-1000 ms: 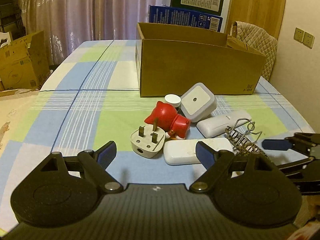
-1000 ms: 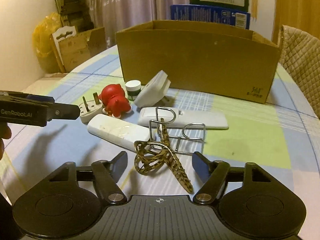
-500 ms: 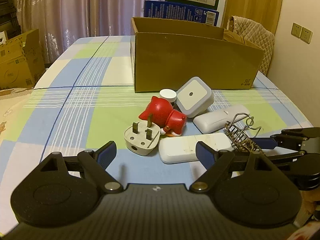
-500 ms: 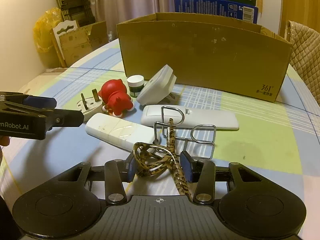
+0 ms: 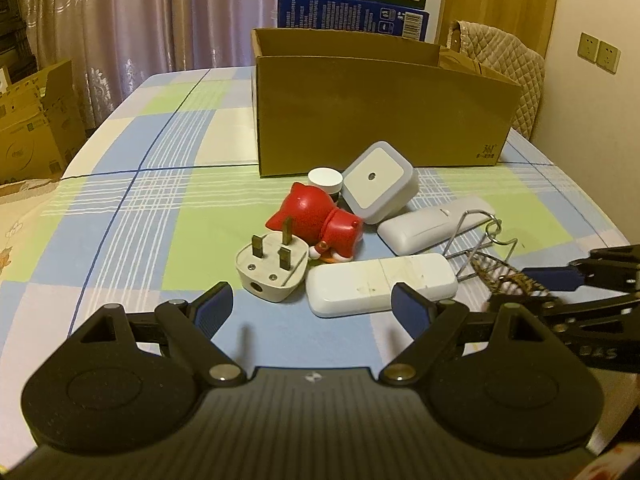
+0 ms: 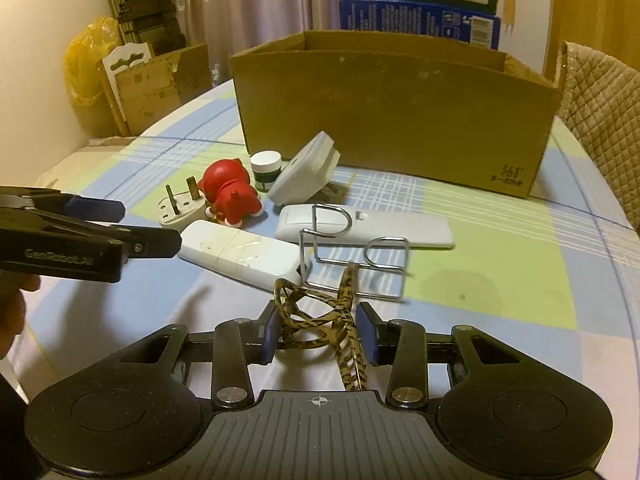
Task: Organize rigid objects
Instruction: 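Grasp the leopard-print strap with the right tool, then grasp the white USB stick with the left tool while the right tool holds the strap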
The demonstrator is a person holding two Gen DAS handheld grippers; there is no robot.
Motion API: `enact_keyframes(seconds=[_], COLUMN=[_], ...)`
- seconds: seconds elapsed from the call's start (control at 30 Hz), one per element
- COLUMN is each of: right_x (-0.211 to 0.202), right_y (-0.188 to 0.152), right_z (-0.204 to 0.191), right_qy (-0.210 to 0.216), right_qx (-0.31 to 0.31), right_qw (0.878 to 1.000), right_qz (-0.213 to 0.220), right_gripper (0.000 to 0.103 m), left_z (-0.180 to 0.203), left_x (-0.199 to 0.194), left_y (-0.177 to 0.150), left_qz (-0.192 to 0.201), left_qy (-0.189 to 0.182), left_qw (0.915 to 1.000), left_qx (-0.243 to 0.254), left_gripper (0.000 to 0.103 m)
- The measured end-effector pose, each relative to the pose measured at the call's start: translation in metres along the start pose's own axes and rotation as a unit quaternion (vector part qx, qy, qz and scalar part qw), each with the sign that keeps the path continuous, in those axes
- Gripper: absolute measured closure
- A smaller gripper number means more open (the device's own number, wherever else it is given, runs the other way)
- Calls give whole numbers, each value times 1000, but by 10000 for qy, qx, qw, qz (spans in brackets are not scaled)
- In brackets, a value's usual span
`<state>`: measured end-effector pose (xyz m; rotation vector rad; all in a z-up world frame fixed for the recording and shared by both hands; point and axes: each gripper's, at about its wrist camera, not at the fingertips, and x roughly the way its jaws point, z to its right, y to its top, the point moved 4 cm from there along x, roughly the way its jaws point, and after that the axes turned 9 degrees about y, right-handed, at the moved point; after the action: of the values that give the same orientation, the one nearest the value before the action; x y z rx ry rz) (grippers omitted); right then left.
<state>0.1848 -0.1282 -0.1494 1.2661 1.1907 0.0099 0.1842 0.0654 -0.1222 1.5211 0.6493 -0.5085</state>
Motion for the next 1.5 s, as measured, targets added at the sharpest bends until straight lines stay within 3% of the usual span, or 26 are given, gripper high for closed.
enact_keyframes(seconds=[0.27,0.5,0.7,0.97,1.37,1.5], right_x=[-28,-23,-18,-20,-27,-29], right_y=[-7,-19,-22,-23,-24,-24], right_z=[9,25,31,42,49,51], right_qy=[-206,-359,-483,-558,-676,-681], right_qx=[139,452,523,809,966,998], right_qw=[9996,9983,9973,9950,9928,9925], right_qz=[150,-87,-193,-197,-196,-176], right_gripper=[67,66,57,62,62,62], left_z=[19,30,35,33,58,68], left_x=[5,17,27,40,14,6], left_y=[-4,-7,-6,-6,-17,-14], left_qz=[-46,-135,-155,-260,-308,6], left_qy=[-100,-70,-77,-175,-1207,-1002], left_qw=[9999,9996,9991,9987,9895,9851], left_qx=[126,243,399,408,729,1399], left_gripper=[14,11,11,11,12,13])
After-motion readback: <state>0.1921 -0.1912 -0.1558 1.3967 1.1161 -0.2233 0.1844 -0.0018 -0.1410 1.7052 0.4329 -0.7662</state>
